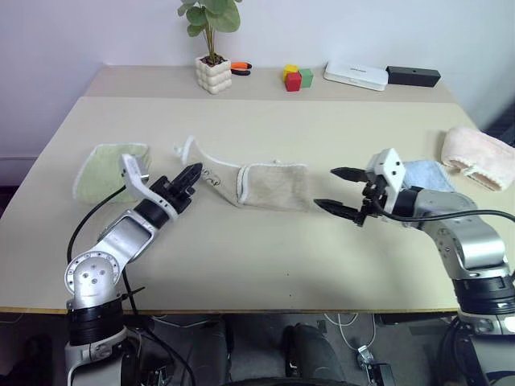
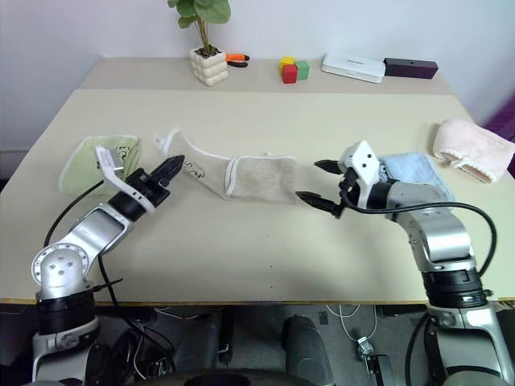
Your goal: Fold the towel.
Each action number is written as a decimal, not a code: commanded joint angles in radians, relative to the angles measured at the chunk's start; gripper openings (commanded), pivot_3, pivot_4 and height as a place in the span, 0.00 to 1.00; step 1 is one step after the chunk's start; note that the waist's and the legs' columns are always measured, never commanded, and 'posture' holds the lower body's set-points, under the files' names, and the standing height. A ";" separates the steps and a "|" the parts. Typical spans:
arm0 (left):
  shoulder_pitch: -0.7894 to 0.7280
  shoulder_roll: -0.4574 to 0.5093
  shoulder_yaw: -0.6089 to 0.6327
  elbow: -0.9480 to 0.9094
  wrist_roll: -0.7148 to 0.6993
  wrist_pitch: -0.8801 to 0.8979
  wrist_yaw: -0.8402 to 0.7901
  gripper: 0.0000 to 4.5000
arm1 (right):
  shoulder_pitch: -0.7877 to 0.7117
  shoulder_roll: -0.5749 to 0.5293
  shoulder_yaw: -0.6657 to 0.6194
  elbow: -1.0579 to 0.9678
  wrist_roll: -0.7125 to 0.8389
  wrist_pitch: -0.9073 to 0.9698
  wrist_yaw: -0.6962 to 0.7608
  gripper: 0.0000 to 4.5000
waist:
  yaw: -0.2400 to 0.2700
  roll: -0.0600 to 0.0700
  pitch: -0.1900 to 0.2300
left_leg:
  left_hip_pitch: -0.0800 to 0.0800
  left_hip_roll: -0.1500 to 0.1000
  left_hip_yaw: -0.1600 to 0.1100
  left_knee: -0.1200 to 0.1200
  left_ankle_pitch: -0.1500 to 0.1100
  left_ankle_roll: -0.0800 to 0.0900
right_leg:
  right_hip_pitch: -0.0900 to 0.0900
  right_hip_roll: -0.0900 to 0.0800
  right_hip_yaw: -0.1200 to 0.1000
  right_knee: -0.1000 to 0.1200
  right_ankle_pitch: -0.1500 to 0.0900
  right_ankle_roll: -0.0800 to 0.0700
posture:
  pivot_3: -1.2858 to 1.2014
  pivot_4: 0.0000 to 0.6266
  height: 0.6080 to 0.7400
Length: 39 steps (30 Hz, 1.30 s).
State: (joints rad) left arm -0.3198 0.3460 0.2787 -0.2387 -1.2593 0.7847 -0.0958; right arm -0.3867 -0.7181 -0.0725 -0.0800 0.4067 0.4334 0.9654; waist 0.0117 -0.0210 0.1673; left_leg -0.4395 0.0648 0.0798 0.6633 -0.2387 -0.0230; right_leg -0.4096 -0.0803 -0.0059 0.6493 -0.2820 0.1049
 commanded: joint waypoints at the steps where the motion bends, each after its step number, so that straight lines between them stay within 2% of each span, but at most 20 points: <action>1: -0.032 0.025 -0.056 -0.012 0.089 -0.032 -0.133 0.00 | 0.009 -0.021 -0.048 -0.009 0.018 -0.028 0.020 1.00 | -0.002 0.000 0.000 | 0.000 0.000 0.000 0.000 0.000 0.000 | 0.000 0.000 0.000 0.000 0.000 0.000 | 0.52 0.24 0.96; 5: -0.159 -0.020 -0.167 0.107 0.209 -0.066 -0.263 0.00 | 0.063 -0.054 -0.097 -0.019 0.029 -0.038 0.045 1.00 | 0.008 0.000 0.000 | -0.001 0.000 -0.001 0.000 0.000 0.000 | 0.000 0.000 -0.001 0.000 0.001 0.002 | 0.52 0.24 0.96; 11: -0.291 -0.112 -0.311 0.301 0.357 -0.102 -0.485 0.00 | 0.091 -0.044 -0.128 -0.070 0.047 -0.022 0.015 1.00 | 0.001 0.000 0.000 | -0.001 -0.001 -0.001 0.001 -0.001 0.001 | 0.001 0.000 0.000 -0.002 0.001 0.003 | 0.52 0.24 0.96; 18: -0.351 -0.172 -0.452 0.502 0.577 -0.179 -0.637 0.00 | 0.147 -0.043 -0.152 -0.135 0.053 -0.014 -0.033 1.00 | 0.000 0.001 0.000 | -0.001 0.000 -0.001 0.000 -0.001 0.001 | 0.000 0.001 0.000 -0.002 0.001 0.003 | 0.52 0.24 0.96; 27: -0.385 -0.251 -0.373 0.636 0.627 -0.167 -0.639 0.00 | 0.179 -0.040 -0.167 -0.174 0.062 -0.008 -0.074 1.00 | 0.000 0.001 0.000 | -0.001 -0.001 -0.001 0.000 -0.001 0.002 | 0.000 0.000 0.000 -0.002 0.001 0.003 | 0.52 0.24 0.96; 30: -0.363 -0.255 -0.381 0.581 0.608 -0.117 -0.685 0.19 | 0.163 -0.036 -0.156 -0.165 0.058 -0.014 -0.082 1.00 | 0.000 0.001 0.000 | -0.001 0.000 -0.001 0.000 -0.001 0.002 | 0.000 0.000 0.000 -0.002 0.001 0.003 | 0.52 0.24 0.96; 31: -0.356 -0.252 -0.390 0.561 0.609 -0.102 -0.700 0.28 | 0.156 -0.035 -0.151 -0.162 0.058 -0.014 -0.083 1.00 | 0.000 0.001 0.000 | -0.001 0.000 -0.001 0.000 -0.001 0.002 | 0.000 0.000 0.000 -0.002 0.001 0.003 | 0.52 0.24 0.96; 37: -0.329 -0.245 -0.351 0.484 0.575 -0.030 -0.725 0.97 | 0.106 -0.022 -0.129 -0.127 0.051 -0.026 -0.081 1.00 | 0.000 0.001 0.000 | -0.001 0.000 -0.002 0.001 -0.001 0.002 | 0.000 0.000 0.000 -0.002 0.001 0.003 | 0.52 0.24 0.96; 39: -0.321 -0.238 -0.319 0.434 0.526 0.013 -0.740 0.99 | 0.082 -0.009 -0.126 -0.109 0.053 -0.029 -0.088 1.00 | -0.001 0.001 0.000 | -0.001 0.000 -0.002 0.001 -0.001 0.002 | 0.000 0.000 0.000 -0.002 0.001 0.003 | 0.52 0.24 0.96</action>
State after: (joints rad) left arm -0.6408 0.1048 -0.0764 0.2627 -0.6814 0.7705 -0.8117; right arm -0.2809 -0.7360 -0.1877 -0.1920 0.4531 0.4256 0.8850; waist 0.0110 -0.0200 0.1676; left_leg -0.4408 0.0645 0.0782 0.6637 -0.2396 -0.0213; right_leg -0.4094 -0.0801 -0.0063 0.6477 -0.2806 0.1080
